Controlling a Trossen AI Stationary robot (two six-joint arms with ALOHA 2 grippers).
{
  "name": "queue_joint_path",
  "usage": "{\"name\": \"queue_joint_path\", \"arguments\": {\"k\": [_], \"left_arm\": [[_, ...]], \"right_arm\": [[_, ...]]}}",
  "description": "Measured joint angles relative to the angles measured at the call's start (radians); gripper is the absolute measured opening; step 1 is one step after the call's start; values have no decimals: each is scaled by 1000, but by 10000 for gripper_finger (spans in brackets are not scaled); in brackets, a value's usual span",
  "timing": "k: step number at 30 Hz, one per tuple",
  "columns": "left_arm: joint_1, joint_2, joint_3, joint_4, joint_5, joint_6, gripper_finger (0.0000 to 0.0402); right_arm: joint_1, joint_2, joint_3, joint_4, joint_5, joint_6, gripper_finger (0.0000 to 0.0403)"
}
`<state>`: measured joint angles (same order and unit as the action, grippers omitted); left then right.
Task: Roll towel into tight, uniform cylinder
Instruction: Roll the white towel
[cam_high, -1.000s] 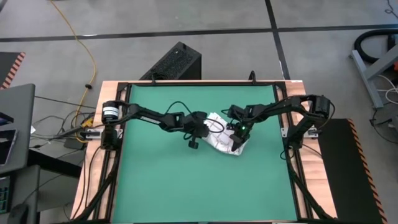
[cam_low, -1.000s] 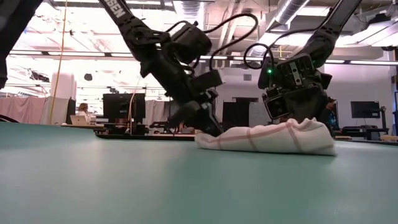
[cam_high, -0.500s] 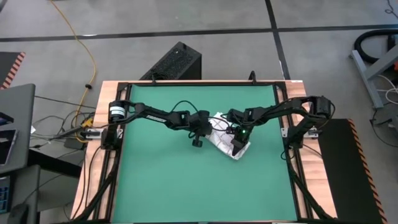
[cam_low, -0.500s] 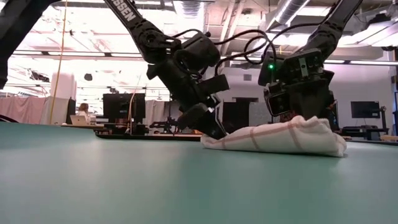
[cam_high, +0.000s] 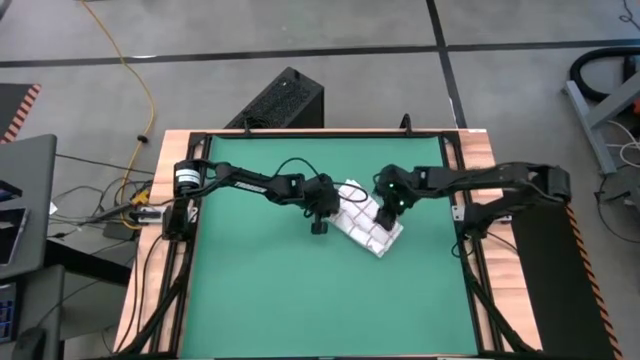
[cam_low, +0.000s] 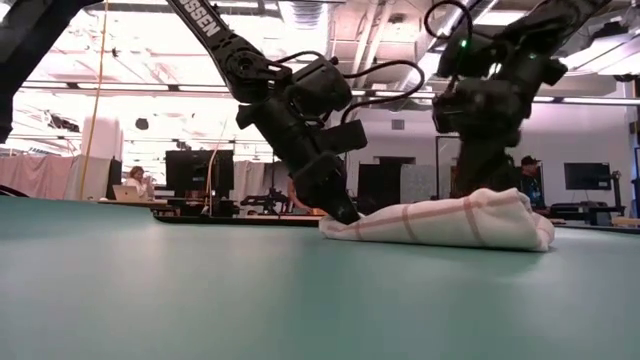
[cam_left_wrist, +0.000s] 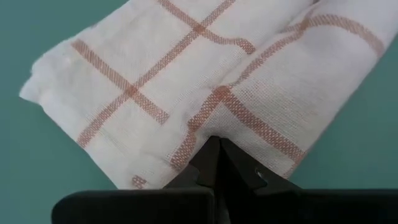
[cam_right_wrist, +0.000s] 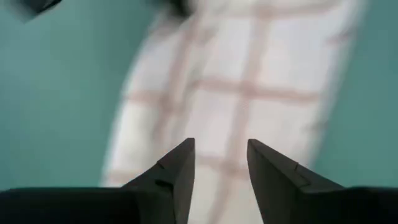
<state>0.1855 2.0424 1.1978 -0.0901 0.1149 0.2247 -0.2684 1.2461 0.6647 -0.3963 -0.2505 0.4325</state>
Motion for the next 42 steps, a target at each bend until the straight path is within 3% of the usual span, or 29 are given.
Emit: {"name": "queue_joint_path", "arguments": {"k": [3, 13, 21, 24, 27, 32, 36, 42], "left_arm": [[-8, 1, -1, -3, 1, -56, 0], [-26, -1, -2, -55, 27, -215, 0], [-86, -8, -1, -144, 146, -380, 0], [-127, -40, -4, -220, 126, -434, 0], [-168, -111, -39, -295, 32, -472, 0], [-196, -236, -168, -293, -83, -570, 0], [-193, -278, -240, -245, -80, -612, 0], [-166, -279, -255, -217, -39, -633, 0]], "right_arm": [[-25, -6, 0, 29, 109, -34, 150], [-47, 255, 20, 115, 118, -127, 65], [-29, 470, 233, 125, 114, -326, 56], [-16, 549, 317, 127, 84, -375, 55], [-5, 598, 366, 127, 72, -402, 55], [-14, 575, 378, 109, 55, -418, 55], [-23, 455, 375, 63, 48, -466, 56], [-11, 223, 378, -70, 18, -583, 56]]}}
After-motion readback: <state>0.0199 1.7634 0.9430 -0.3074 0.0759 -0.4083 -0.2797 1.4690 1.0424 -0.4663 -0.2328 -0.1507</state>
